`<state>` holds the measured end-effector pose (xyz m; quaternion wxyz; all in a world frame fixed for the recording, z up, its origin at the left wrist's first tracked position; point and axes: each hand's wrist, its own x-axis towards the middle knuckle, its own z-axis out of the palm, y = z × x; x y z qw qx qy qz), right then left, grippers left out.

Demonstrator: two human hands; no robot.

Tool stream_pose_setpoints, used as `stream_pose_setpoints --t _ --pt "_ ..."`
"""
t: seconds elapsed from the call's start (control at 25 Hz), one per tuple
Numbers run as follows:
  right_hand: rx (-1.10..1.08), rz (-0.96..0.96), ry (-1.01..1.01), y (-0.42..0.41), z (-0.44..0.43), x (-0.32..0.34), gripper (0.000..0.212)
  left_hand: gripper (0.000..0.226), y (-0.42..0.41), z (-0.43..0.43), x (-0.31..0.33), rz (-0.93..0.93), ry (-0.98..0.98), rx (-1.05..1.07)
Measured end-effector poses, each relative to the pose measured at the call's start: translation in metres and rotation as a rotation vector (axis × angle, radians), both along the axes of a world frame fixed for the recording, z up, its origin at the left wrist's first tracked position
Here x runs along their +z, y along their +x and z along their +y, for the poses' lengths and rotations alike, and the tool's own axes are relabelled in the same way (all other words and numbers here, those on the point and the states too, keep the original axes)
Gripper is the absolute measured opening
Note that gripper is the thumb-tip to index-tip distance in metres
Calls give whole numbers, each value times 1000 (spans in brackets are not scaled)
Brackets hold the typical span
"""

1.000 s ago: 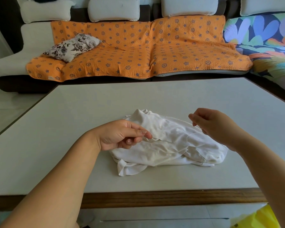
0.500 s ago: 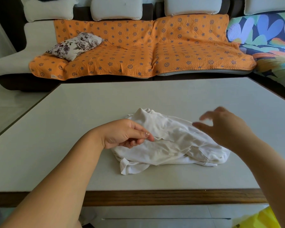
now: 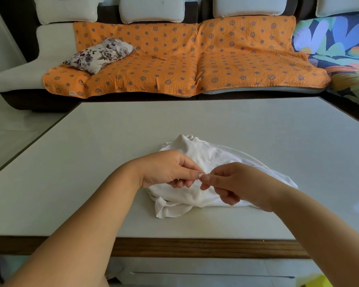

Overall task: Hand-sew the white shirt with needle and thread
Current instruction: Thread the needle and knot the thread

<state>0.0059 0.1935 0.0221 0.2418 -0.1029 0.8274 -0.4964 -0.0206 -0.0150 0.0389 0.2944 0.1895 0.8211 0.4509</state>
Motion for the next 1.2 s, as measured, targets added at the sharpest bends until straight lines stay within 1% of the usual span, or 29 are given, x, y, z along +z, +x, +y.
stream_pose_setpoints --t 0.16,0.28,0.4,0.52,0.56,0.6,0.68,0.72,0.76,0.8,0.88,0.92,1.0,1.08,1.2 --pt "18 -95 -31 1 4 5 38 15 1 6 -4 -14 3 2" --pt "13 -100 -52 4 9 10 38 17 -2 7 -8 -4 -2 49" --pt "-75 -64 -144 3 16 9 33 20 -6 2 -13 -1 -13 127" --pt "-165 -85 -273 0 24 7 31 21 -9 1 -19 34 -70 247" --pt "-186 -89 -298 -1 26 6 31 22 -9 2 -20 96 -111 305" --pt "-208 -88 -315 -1 27 6 31 24 -8 4 -21 218 -184 366" --pt "-258 -75 -351 -1 28 5 30 31 -3 9 -18 594 -371 480" --pt "-286 -61 -372 0 27 4 30 33 4 15 -14 734 -398 519" --pt "-314 -40 -391 2 25 4 30 36 12 20 -9 759 -359 520" --pt "-342 -15 -410 3 24 4 30 38 19 27 -5 659 -277 477" --pt "-390 26 -453 7 19 3 31 34 36 43 -6 300 -84 335" --pt "-404 41 -472 9 16 2 32 33 43 51 -9 170 6 291" --pt "-409 62 -520 14 10 0 34 31 52 64 -19 42 242 329" --pt "-417 86 -549 20 3 -2 38 26 55 74 -24 -62 501 463" --pt "-433 175 -481 28 -4 -7 38 24 53 80 -24 -200 725 609"
